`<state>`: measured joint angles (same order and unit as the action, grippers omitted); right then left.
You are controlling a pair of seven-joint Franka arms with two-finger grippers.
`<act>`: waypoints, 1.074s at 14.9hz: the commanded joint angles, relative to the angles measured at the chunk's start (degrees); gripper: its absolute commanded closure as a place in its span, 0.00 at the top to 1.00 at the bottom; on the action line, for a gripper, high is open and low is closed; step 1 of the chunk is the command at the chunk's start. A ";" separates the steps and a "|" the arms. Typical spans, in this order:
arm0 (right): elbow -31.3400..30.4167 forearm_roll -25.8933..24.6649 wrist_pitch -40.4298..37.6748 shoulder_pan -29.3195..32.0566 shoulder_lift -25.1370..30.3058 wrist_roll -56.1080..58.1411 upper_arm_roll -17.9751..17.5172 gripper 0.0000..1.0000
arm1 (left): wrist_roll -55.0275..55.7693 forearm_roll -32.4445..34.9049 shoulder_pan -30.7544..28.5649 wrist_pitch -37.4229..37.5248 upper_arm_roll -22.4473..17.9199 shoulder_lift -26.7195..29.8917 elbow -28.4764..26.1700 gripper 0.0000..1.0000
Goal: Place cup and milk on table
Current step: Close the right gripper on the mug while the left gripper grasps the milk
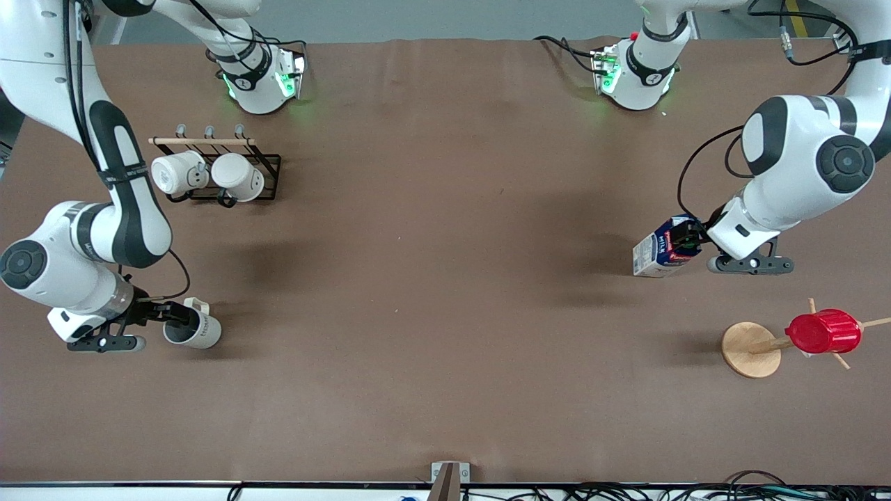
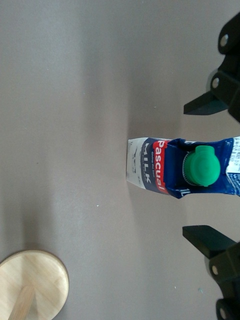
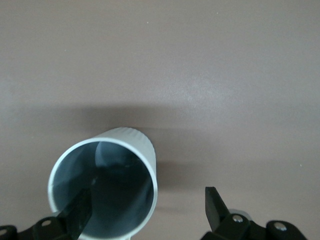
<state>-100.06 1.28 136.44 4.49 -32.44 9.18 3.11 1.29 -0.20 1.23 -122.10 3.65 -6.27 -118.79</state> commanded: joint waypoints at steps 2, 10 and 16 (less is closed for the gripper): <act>-0.75 0.39 3.30 0.26 -1.57 0.93 -0.12 0.94 | -0.77 -0.07 -0.18 -2.79 0.13 1.69 -3.02 0.97; -0.05 1.27 4.63 0.61 -3.16 -0.12 -0.21 0.00 | -0.77 -0.07 -0.27 -5.96 0.13 1.61 -6.28 0.97; 5.03 1.27 -10.08 -2.81 0.34 -12.05 -2.40 0.00 | -0.77 -0.07 -0.27 -5.96 0.13 0.82 -6.54 0.81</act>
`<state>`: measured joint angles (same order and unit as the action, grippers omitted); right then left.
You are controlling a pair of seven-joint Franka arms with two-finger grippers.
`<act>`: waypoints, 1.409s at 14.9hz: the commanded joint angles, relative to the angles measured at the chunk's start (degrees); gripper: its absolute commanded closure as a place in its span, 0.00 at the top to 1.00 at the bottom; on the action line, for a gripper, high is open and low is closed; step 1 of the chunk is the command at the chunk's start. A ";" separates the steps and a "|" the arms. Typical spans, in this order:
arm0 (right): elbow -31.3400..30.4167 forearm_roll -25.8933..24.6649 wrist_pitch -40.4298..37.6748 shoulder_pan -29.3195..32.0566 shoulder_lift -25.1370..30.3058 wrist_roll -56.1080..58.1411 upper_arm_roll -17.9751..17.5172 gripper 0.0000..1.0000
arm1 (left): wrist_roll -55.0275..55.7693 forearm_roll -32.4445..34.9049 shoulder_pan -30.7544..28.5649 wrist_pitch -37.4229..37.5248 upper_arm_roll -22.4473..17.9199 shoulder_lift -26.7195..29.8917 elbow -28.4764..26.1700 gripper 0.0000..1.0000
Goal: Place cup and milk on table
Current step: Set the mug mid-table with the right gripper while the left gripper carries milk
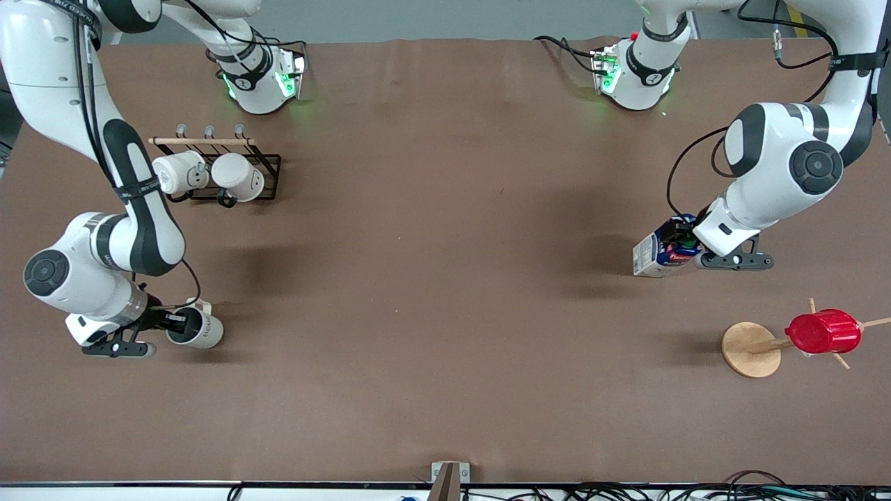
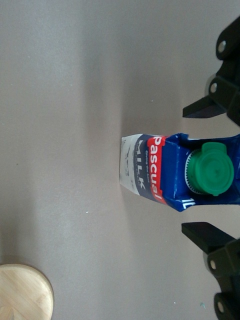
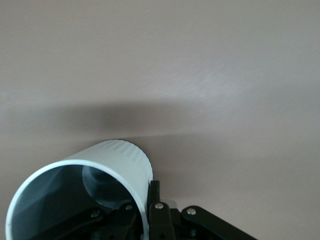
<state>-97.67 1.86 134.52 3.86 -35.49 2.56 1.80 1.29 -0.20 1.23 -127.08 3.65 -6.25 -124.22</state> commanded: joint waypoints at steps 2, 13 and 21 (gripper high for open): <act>5.11 -0.01 -14.62 -6.91 4.46 -12.72 -2.15 0.00 | -0.77 -0.07 -0.27 -0.98 0.13 0.54 -1.12 0.56; 6.18 -9.66 -7.27 -24.86 1.40 -52.88 -13.29 0.00 | -0.33 1.87 0.61 -0.46 0.56 -2.00 7.74 0.07; 7.58 -17.06 -2.79 -28.03 -4.06 -68.29 -18.94 0.01 | 2.92 1.60 2.11 12.99 8.99 -13.60 31.66 0.03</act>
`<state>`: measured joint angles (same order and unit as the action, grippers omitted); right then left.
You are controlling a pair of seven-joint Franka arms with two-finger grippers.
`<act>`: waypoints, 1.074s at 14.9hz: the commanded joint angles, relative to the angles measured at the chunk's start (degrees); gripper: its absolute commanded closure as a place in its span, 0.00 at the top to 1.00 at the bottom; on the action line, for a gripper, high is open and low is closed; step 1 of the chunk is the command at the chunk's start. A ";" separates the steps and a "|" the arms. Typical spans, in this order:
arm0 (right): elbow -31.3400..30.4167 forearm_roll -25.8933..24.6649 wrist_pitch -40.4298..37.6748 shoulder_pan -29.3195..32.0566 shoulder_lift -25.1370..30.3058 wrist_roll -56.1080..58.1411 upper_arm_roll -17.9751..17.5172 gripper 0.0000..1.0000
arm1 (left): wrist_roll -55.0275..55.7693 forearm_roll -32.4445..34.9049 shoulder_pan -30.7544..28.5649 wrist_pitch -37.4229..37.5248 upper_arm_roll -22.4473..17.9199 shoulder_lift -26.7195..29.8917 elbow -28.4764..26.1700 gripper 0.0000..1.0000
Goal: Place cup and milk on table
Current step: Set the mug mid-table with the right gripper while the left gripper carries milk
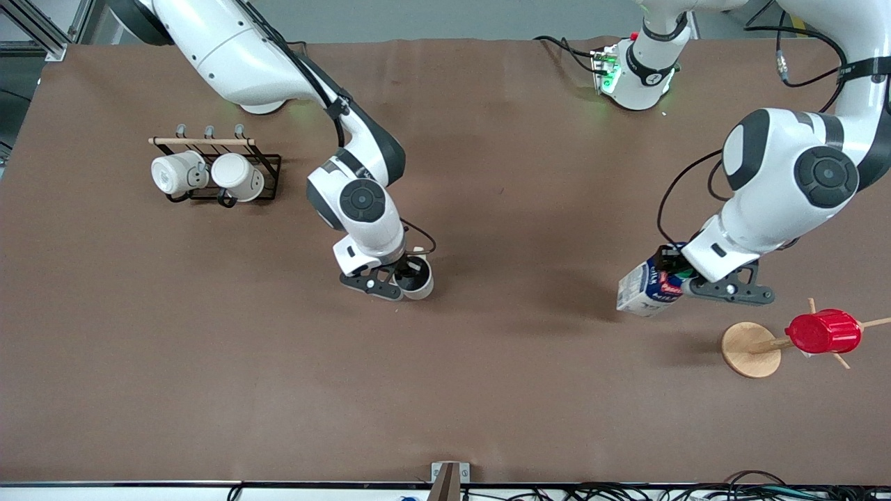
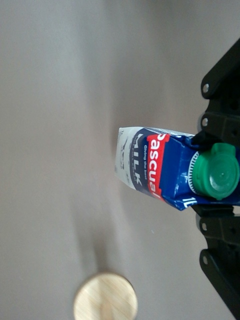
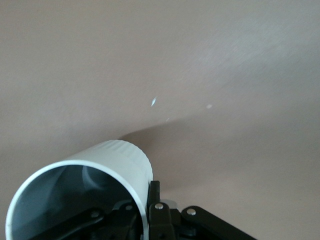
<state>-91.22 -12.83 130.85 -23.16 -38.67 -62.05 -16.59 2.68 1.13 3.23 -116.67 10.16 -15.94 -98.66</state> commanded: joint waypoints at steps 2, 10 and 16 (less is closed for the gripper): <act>1.13 -3.51 1.95 -1.09 -1.67 -5.45 -0.63 0.02 | 2.94 0.63 0.20 2.59 5.48 -5.41 7.77 0.04; 1.13 -2.82 2.31 -1.45 -1.76 -5.98 -0.72 0.82 | 14.01 1.16 11.53 2.59 6.19 -9.10 11.30 0.03; 0.43 -2.64 -9.35 6.71 8.06 -1.60 -4.58 1.00 | 22.00 4.31 16.80 2.59 6.19 -14.01 15.50 0.03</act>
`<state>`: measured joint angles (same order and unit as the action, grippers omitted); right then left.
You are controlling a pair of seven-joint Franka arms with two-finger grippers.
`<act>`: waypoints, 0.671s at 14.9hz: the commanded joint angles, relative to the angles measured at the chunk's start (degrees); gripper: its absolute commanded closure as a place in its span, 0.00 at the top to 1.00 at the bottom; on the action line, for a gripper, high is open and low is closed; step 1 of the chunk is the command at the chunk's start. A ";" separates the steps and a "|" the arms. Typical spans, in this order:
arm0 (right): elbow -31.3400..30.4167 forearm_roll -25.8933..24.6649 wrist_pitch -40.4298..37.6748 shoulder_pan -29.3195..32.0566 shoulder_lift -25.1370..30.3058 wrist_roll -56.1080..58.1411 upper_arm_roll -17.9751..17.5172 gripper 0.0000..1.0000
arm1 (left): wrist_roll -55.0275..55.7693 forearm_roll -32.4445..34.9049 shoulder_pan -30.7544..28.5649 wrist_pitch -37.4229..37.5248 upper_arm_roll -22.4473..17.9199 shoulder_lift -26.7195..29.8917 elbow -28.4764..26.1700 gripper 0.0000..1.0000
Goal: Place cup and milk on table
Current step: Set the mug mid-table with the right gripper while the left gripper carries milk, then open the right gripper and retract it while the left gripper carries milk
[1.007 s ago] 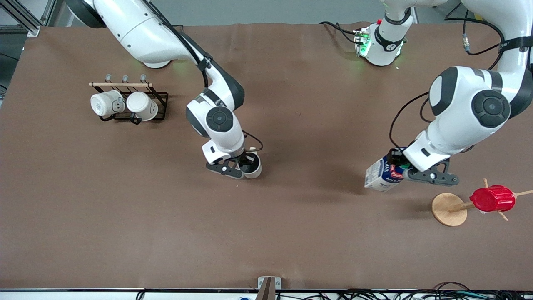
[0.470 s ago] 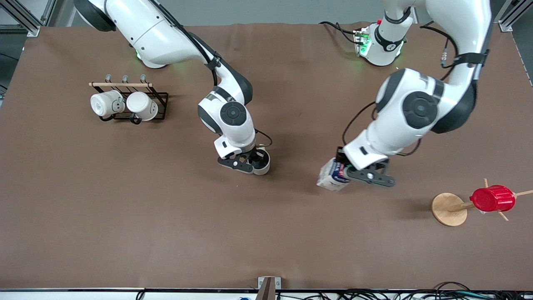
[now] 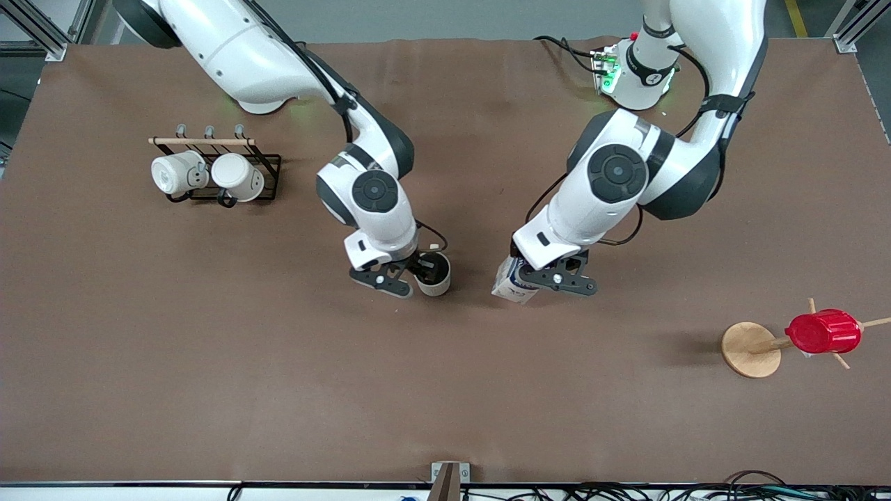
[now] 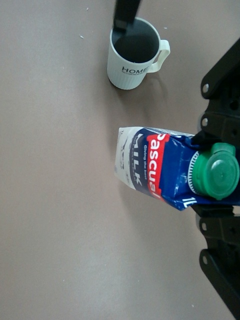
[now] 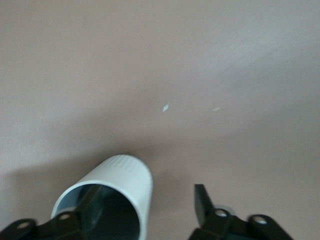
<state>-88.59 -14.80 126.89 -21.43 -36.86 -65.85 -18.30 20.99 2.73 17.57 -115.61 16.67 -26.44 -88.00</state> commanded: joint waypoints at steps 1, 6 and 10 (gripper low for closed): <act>-2.55 -0.58 -8.04 6.65 8.80 3.95 -2.88 1.00 | 5.36 3.42 3.17 1.53 -0.32 -4.83 5.99 0.03; -4.66 -0.41 -16.05 17.37 21.19 18.00 -2.62 1.00 | 10.56 5.97 7.12 1.53 -0.59 -7.92 8.54 0.03; -4.57 6.94 -22.29 18.09 29.19 35.29 8.16 1.00 | 12.58 6.67 8.45 1.53 -0.59 -8.45 8.55 0.03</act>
<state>-89.74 -12.59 105.52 -3.36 -13.40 -38.44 -15.43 31.88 7.91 24.88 -115.61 16.55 -34.07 -81.49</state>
